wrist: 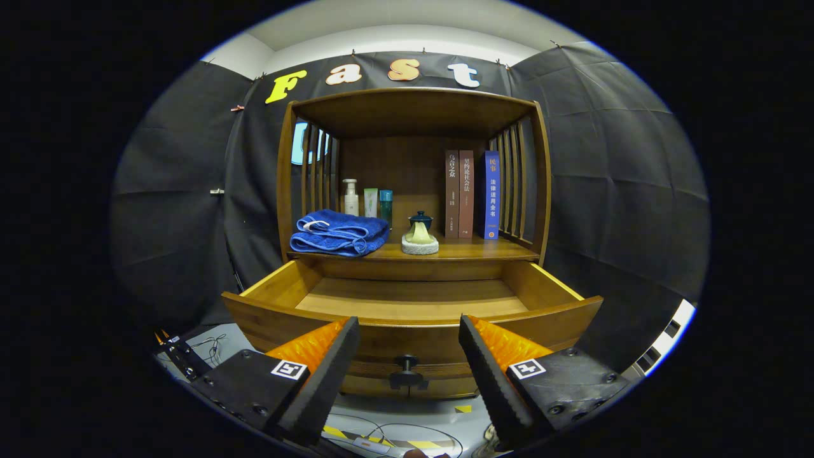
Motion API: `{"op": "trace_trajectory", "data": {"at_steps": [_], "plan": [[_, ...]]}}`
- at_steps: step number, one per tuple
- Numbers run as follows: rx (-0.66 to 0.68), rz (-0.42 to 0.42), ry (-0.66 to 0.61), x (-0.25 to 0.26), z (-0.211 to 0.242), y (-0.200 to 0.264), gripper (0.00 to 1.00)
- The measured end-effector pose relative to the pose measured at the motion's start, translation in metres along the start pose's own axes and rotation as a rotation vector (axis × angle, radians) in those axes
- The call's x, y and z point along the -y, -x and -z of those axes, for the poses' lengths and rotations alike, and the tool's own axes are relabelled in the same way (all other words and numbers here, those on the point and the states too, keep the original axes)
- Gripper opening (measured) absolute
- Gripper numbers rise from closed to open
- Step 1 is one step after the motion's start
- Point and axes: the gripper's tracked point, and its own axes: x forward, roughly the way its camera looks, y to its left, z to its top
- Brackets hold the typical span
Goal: Pull open the drawer, take out the items inside it, and place them on the countertop above the cabinet.
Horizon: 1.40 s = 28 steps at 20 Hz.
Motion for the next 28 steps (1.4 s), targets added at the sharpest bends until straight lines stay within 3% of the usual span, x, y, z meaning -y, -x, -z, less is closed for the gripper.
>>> {"op": "trace_trajectory", "data": {"at_steps": [13,22,28], "plan": [[-0.083,0.019,0.006,-0.001,0.061,-0.032,1.0],[-0.049,0.029,-0.011,-0.003,0.054,-0.044,0.99],[-0.048,0.027,-0.043,-0.003,0.041,-0.078,0.99]]}}
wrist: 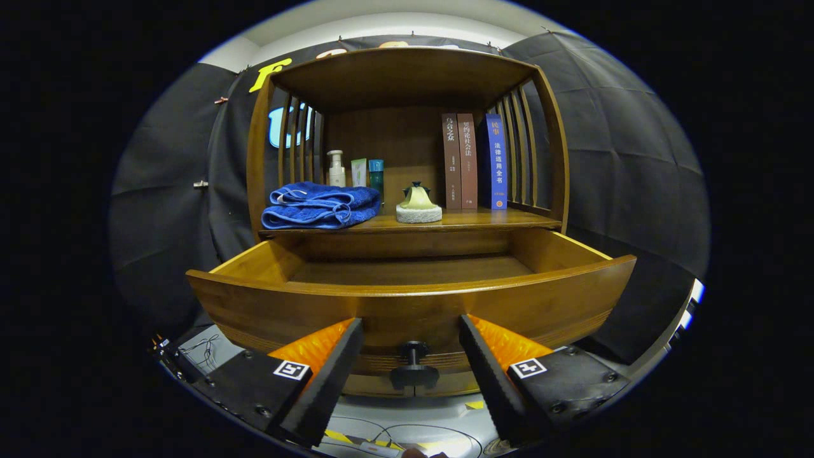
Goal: Pull open the drawer, take out the items inside it, and place them on the countertop above the cabinet.
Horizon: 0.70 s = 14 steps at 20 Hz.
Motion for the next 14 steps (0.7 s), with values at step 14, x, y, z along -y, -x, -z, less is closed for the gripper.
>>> {"op": "trace_trajectory", "data": {"at_steps": [14], "plan": [[-0.001,-0.001,-0.019,-0.006,-0.027,-0.103,0.99]]}}
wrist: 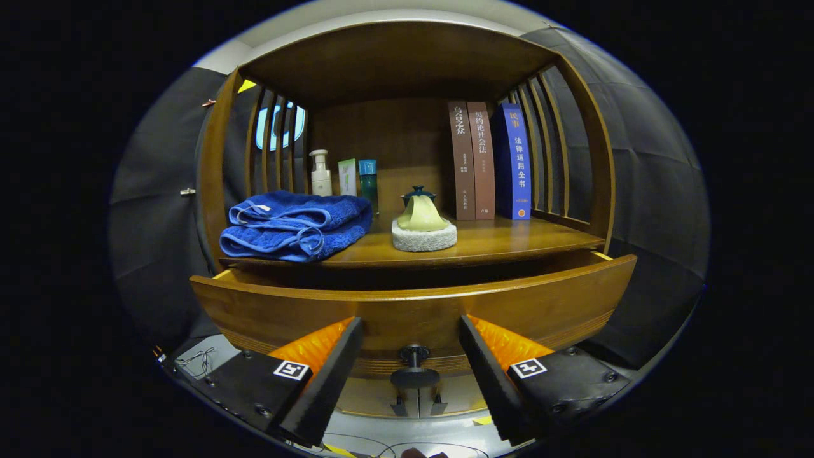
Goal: Pull open the drawer, take out the items inside it, and place them on the countertop above the cabinet.
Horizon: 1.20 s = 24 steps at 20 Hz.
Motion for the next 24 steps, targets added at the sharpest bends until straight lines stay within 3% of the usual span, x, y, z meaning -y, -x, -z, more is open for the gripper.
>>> {"op": "trace_trajectory", "data": {"at_steps": [11,17,24], "plan": [[0.012,-0.002,0.003,0.001,-0.009,-0.041,0.99],[0.03,0.011,0.046,0.002,-0.012,-0.039,0.99],[0.081,0.008,0.067,0.007,-0.054,-0.015,0.99]]}}
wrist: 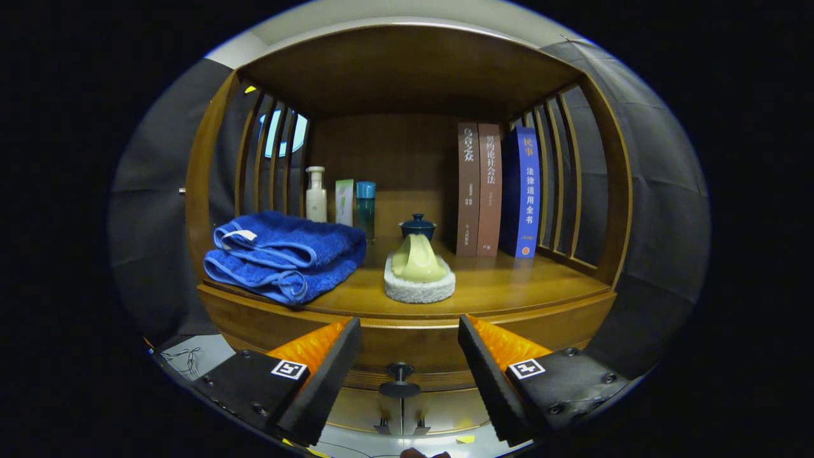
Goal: Pull open the drawer, take out the items inside it, and place them on the countertop above the cabinet.
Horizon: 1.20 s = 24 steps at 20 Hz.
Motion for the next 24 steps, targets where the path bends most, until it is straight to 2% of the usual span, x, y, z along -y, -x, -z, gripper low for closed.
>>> {"op": "trace_trajectory", "data": {"at_steps": [6,16,24], "plan": [[0.014,0.009,0.017,0.01,-0.032,0.045,0.99],[0.031,-0.01,-0.07,0.026,-0.089,0.139,0.99],[0.064,0.004,-0.044,0.039,-0.131,0.206,0.98]]}}
